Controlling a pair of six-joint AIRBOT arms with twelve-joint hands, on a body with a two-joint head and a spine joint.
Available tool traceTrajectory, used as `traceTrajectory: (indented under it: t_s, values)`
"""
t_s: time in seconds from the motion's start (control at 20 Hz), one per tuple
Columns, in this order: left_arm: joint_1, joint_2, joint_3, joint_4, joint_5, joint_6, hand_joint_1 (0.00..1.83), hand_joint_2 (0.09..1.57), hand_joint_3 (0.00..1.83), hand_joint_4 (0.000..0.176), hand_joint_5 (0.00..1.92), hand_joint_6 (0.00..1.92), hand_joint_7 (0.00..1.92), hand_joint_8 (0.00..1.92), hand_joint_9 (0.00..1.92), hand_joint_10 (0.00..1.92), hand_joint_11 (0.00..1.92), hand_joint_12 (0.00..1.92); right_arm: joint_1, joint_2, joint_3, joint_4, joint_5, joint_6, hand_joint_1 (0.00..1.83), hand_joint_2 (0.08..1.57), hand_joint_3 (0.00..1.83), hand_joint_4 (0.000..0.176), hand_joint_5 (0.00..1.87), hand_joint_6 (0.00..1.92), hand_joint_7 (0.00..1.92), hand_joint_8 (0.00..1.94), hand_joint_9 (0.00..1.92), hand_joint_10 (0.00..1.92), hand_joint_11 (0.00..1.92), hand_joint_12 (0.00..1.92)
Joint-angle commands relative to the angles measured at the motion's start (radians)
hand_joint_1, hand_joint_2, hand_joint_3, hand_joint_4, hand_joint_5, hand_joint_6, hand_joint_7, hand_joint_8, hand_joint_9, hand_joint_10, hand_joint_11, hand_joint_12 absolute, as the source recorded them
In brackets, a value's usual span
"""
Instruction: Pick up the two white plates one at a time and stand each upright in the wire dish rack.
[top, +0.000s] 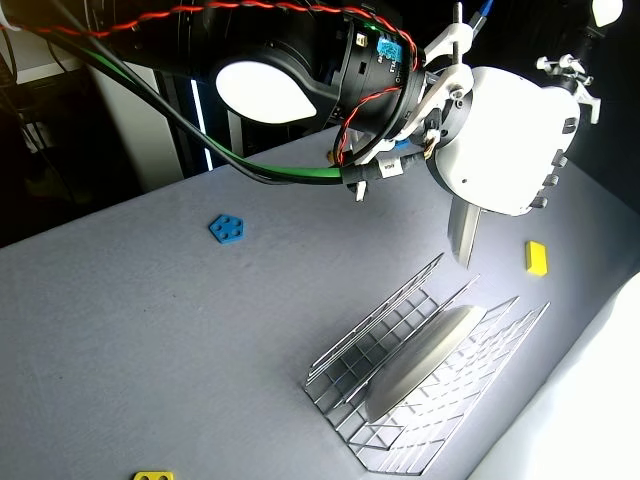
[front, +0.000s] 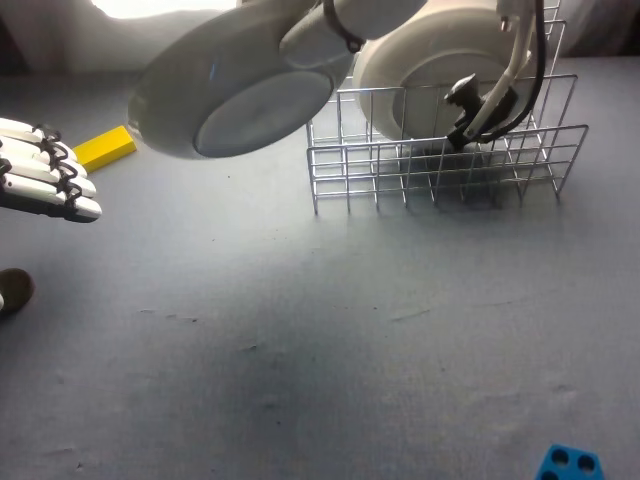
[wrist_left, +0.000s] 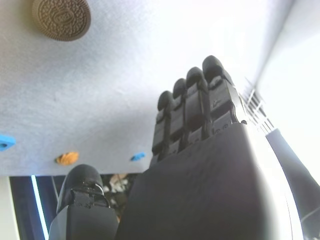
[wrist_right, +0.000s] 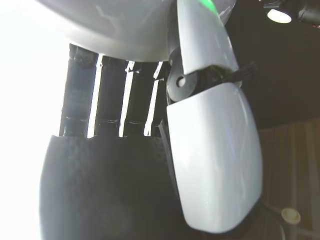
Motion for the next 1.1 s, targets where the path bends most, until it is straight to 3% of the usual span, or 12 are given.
traceTrajectory:
  t_s: [0.0, 0.45, 0.7, 1.05]
  values:
    - [-0.008, 0.01, 0.002, -0.061, -0.011, 0.004, 0.0, 1.06, 0.0, 0.0, 0.12, 0.0, 0.11, 0.0, 0.1, 0.0, 0.0, 0.26, 0.004, 0.008, -0.003, 0.036, 0.151, 0.013, 1.38, 1.08, 0.0, 0.0, 0.99, 0.94, 1.09, 0.78, 0.99, 1.03, 0.87, 1.01]
    - [-0.008, 0.01, 0.001, -0.06, -0.011, 0.004, 0.0, 1.05, 0.0, 0.0, 0.13, 0.0, 0.12, 0.01, 0.1, 0.01, 0.0, 0.25, -0.026, 0.023, -0.003, 0.167, 0.168, -0.029, 1.38, 1.09, 0.0, 0.0, 0.96, 0.98, 1.05, 0.84, 0.98, 1.05, 0.86, 1.01]
    - [-0.008, 0.01, 0.0, -0.06, -0.011, 0.004, 0.0, 1.05, 0.0, 0.0, 0.12, 0.0, 0.12, 0.0, 0.1, 0.0, 0.0, 0.27, -0.042, 0.026, -0.002, 0.221, 0.187, -0.061, 1.38, 1.08, 0.0, 0.0, 0.97, 0.99, 1.08, 0.78, 0.98, 1.05, 0.87, 1.02]
    - [-0.01, 0.009, 0.0, -0.06, -0.011, 0.004, 0.0, 1.05, 0.0, 0.0, 0.12, 0.0, 0.12, 0.0, 0.11, 0.0, 0.0, 0.26, -0.068, 0.024, 0.006, 0.214, 0.216, -0.076, 1.38, 1.07, 0.0, 0.0, 1.01, 0.93, 1.11, 0.73, 1.01, 1.02, 0.89, 1.03]
